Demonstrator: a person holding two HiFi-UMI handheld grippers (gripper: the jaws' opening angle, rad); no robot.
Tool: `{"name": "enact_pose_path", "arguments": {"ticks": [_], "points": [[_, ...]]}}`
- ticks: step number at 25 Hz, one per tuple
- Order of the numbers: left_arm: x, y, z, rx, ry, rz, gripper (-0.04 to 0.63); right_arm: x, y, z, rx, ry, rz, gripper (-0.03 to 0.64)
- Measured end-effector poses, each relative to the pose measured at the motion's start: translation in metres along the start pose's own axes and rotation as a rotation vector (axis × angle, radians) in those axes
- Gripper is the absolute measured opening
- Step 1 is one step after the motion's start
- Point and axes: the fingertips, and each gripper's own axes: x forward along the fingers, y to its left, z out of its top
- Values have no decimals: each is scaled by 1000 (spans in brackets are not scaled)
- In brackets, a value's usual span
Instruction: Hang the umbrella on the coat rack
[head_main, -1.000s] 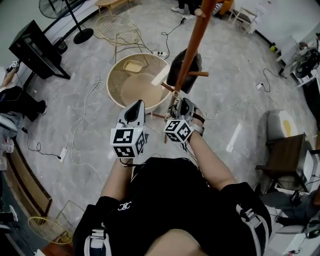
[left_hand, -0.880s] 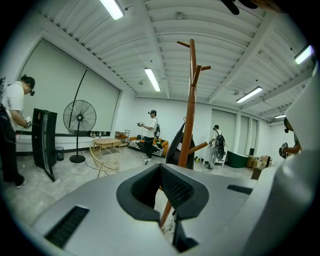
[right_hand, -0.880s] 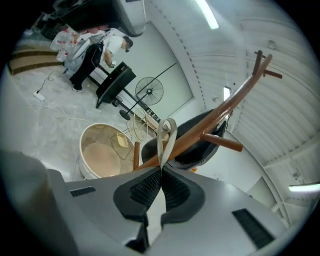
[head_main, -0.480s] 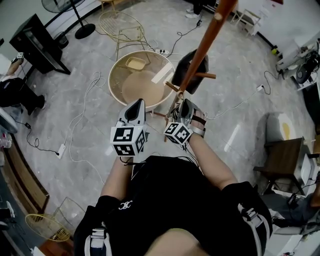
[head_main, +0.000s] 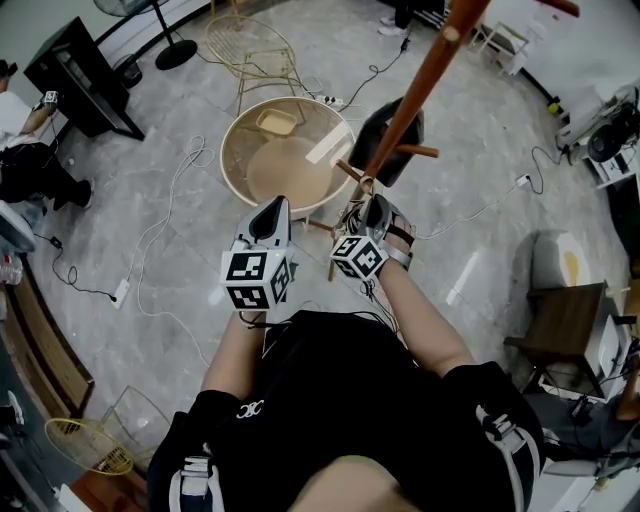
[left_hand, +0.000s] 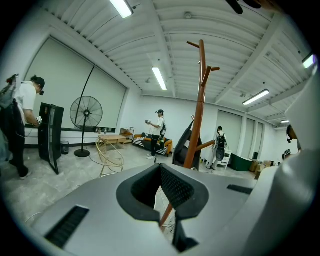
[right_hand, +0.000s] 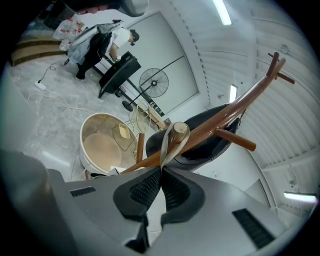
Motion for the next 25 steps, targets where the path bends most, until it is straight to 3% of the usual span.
{"name": "enact_pose_path", "arguments": {"ticks": [10,16,21,25], "points": [[-7,-5,-1,25,8,25,18,29,3,-26,109,44,50,17],[-5,-11,-6,47,22,17,18,41,22,-16,222,-3,134,26],[-2,-32,2,72,10,-11,18,32,11,-4,303,-84,152,104],[-2,-42,2,69,9,-18,18,16,-9,-2,420,-144,163,84]]}}
